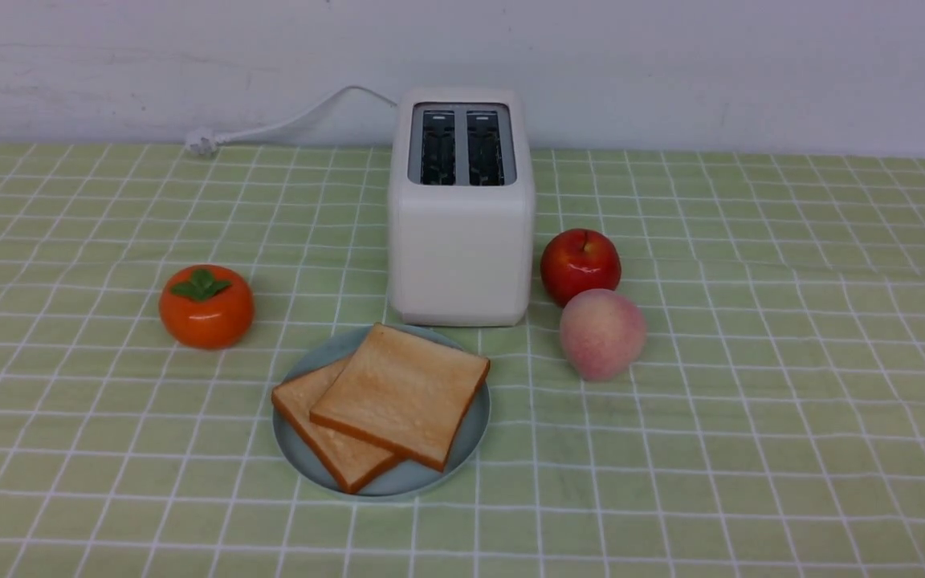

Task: Take toasted bread from bread machine on green coffee tablecloth place on plate.

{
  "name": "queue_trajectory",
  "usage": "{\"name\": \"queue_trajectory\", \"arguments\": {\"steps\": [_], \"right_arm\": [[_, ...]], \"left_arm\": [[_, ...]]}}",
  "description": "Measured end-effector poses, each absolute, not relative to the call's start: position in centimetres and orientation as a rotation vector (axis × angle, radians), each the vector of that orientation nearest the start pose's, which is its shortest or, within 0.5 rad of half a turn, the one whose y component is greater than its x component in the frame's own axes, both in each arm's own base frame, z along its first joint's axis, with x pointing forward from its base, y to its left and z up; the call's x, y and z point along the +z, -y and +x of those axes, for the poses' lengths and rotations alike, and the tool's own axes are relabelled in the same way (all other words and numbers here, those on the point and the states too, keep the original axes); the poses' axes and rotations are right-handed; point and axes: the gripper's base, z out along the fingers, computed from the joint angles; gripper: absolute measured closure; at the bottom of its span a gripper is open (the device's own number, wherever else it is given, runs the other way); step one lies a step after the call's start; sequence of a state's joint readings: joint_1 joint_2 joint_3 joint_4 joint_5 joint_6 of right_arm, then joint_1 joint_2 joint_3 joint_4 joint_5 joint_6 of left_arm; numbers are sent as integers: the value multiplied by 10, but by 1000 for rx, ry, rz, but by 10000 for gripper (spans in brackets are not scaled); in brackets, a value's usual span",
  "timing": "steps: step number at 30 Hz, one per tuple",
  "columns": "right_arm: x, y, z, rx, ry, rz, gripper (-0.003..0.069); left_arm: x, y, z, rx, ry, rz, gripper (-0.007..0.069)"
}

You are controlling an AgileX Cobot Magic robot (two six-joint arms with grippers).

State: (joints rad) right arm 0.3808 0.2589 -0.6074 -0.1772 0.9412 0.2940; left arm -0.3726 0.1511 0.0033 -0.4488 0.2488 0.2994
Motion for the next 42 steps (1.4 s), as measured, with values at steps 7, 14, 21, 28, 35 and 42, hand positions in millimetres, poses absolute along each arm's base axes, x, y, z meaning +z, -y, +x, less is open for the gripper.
{"name": "queue_trajectory", "arguments": {"steps": [7, 14, 21, 28, 35, 42], "right_arm": [[266, 0, 39, 161, -1853, 133, 665], [181, 2, 51, 36, -1876, 80, 678], [173, 2, 51, 24, -1891, 68, 678], [173, 2, 51, 24, -1890, 68, 677], [173, 2, 51, 24, -1890, 68, 672], [173, 3, 52, 21, -1889, 66, 667]], "left_arm": [[183, 33, 57, -451, -1863, 296, 595], [183, 33, 57, -452, -1864, 295, 594], [182, 33, 57, -452, -1866, 296, 591], [181, 33, 57, -454, -1870, 295, 585], [181, 33, 57, -455, -1870, 295, 585], [181, 33, 57, -455, -1870, 295, 581]]}}
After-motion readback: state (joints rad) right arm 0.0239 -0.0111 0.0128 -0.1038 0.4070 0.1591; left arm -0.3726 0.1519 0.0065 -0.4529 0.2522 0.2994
